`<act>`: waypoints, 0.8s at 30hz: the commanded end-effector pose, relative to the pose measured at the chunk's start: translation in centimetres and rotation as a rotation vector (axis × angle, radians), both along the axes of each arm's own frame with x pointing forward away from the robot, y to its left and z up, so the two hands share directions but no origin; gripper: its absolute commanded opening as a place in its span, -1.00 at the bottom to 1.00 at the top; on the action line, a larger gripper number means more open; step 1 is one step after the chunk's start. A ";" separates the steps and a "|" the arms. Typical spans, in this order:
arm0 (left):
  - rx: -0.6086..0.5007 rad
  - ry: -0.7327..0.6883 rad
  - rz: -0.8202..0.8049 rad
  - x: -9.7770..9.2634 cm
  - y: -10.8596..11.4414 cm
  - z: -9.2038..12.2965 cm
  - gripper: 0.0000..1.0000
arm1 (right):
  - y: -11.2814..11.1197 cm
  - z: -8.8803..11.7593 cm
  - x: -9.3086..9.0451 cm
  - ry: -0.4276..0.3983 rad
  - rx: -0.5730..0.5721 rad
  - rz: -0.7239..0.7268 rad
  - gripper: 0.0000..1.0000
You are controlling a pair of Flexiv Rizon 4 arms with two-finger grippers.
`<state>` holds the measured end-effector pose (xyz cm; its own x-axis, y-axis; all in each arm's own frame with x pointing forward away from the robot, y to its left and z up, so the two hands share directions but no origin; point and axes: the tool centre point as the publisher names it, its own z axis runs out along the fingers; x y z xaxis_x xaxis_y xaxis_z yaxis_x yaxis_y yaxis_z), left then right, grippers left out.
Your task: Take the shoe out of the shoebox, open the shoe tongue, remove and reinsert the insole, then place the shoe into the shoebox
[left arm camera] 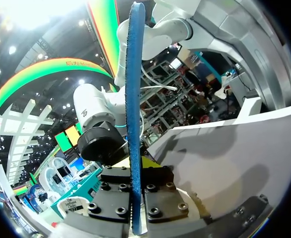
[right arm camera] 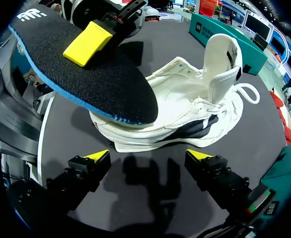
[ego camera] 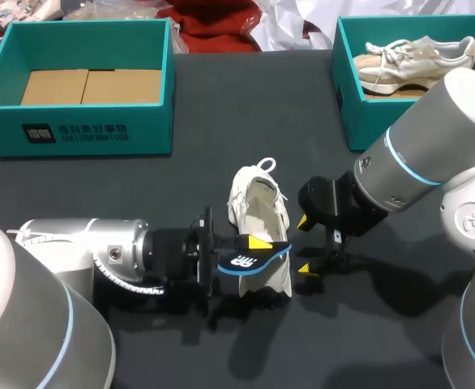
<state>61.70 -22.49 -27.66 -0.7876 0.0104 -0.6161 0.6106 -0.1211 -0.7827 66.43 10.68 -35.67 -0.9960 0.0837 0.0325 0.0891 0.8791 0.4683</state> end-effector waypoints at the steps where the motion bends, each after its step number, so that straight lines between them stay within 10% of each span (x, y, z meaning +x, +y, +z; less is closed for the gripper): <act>1: -0.002 -0.006 0.004 0.2 -0.2 -0.3 -1.00 | 0.0 -0.1 -0.1 -0.002 -0.001 -0.001 1.00; 24: 0.010 0.019 0.040 2.2 -0.2 -2.0 -1.00 | 0.0 -0.1 -0.1 -0.002 -0.001 -0.001 1.00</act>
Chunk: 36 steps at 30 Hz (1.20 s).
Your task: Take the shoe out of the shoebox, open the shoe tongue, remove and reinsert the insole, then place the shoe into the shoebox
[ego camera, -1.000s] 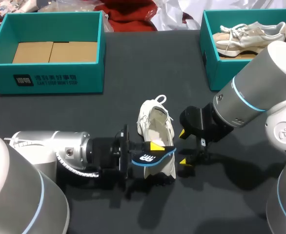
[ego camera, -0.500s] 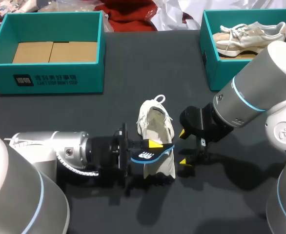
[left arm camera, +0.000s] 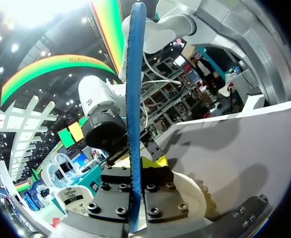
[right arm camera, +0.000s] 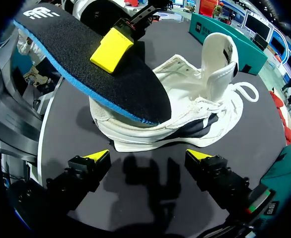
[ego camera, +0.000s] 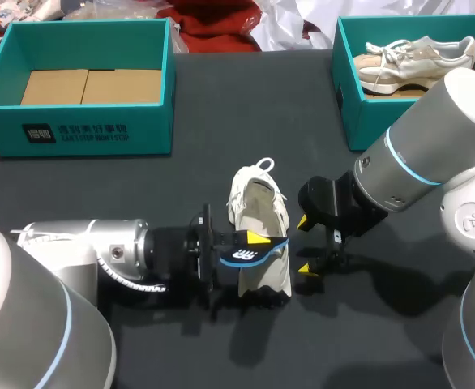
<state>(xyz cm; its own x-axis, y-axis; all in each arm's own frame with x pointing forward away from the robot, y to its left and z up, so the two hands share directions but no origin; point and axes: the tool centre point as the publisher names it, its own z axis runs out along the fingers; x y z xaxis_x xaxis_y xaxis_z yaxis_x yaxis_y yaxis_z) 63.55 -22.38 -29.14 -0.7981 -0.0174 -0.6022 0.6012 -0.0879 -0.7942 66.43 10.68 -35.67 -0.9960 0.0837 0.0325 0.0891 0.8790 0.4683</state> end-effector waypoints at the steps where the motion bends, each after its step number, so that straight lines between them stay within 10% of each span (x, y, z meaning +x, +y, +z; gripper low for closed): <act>1: 0.003 0.003 -0.001 0.4 -0.2 -0.7 -1.00 | 0.0 -0.1 -0.1 -0.002 -0.001 -0.001 1.00; 36: 0.091 0.055 0.057 2.3 -0.4 -3.5 -1.00 | 0.0 -0.1 -0.1 -0.002 -0.001 -0.001 1.00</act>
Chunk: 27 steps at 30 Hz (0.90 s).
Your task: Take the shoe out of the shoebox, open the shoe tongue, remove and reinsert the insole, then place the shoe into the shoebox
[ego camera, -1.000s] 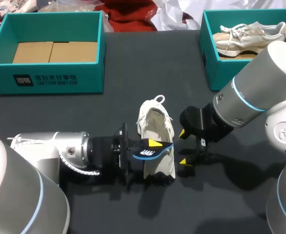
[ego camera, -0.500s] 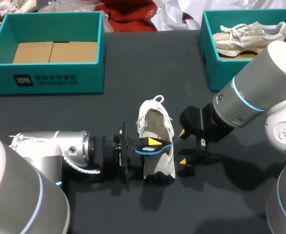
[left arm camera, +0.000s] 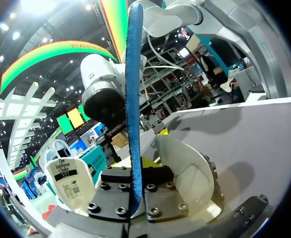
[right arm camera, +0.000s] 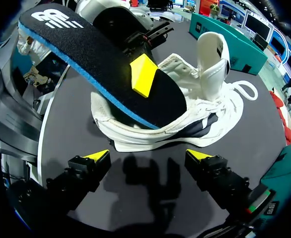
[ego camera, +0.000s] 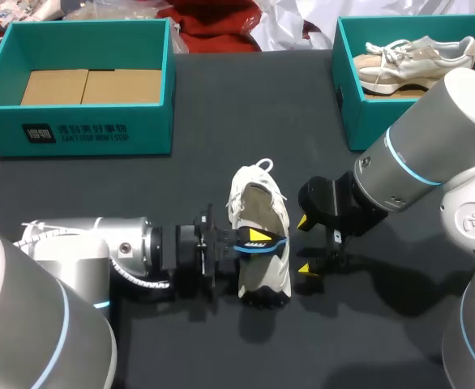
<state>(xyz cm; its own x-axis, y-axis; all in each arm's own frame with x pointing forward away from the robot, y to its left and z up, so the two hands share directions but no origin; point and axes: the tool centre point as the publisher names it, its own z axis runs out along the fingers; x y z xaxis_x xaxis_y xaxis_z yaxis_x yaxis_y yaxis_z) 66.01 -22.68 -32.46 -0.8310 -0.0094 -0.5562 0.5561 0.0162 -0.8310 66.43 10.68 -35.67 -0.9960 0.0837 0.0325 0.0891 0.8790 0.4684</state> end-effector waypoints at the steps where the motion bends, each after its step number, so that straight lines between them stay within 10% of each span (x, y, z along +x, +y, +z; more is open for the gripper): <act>1: 0.001 -0.004 0.004 -0.2 -0.1 -0.1 -1.00 | 0.0 -0.1 -0.1 -0.002 -0.001 -0.001 1.00; 10: -0.008 -0.014 0.009 -0.5 0.1 0.9 -0.37 | 0.0 -0.1 -0.1 -0.002 -0.001 -0.001 1.00; 27: 0.002 -0.040 0.019 -1.3 0.8 3.1 -0.35 | 0.0 -0.1 -0.1 -0.002 -0.001 -0.001 1.00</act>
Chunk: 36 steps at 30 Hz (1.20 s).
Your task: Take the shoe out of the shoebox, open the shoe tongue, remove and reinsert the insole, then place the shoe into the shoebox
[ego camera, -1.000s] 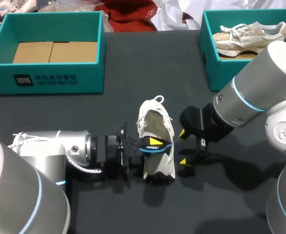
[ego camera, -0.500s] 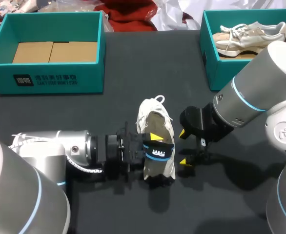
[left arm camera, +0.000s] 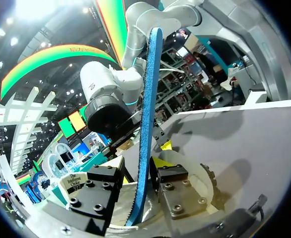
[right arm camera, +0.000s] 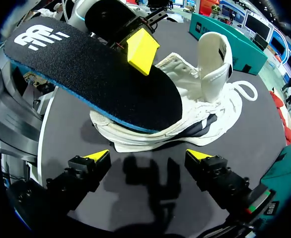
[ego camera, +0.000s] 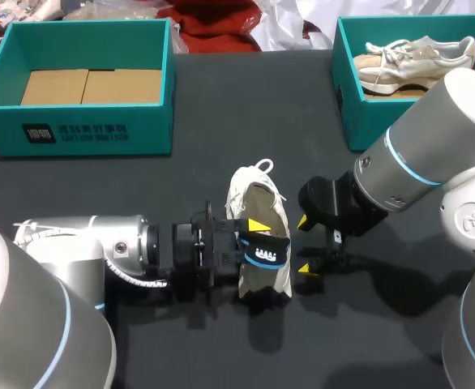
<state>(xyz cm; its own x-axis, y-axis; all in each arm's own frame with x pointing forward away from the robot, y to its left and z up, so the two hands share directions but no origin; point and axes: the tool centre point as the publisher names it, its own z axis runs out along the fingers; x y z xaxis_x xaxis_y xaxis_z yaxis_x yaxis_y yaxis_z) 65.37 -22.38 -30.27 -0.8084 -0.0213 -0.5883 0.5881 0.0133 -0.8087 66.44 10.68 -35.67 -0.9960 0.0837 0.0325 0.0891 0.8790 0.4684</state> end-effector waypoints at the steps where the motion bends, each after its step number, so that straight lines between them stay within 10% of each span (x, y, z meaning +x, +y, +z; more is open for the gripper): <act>1: 0.018 -0.004 0.014 -0.7 0.5 1.2 -0.35 | 0.0 -0.1 -0.1 -0.002 -0.001 -0.001 1.00; 11: 0.068 -0.004 -0.002 -1.5 -0.3 2.5 -0.44 | 0.0 -0.1 -0.1 -0.002 -0.001 -0.001 1.00; 14: 0.082 -0.009 -0.010 -1.6 -0.6 2.3 -1.00 | 0.0 -0.1 -0.1 -0.002 -0.001 -0.001 1.00; 36: 0.058 -0.009 0.014 0.2 0.3 -0.8 -1.00 | 0.0 -0.1 -0.1 -0.002 -0.001 -0.001 1.00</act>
<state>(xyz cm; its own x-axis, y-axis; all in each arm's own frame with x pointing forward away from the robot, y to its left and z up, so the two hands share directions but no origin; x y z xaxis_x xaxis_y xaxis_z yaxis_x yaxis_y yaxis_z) 65.36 -21.84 -30.80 -0.8031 0.0018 -0.5958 0.5946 0.0662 -0.8013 66.44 10.68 -35.67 -0.9960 0.0837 0.0325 0.0891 0.8790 0.4684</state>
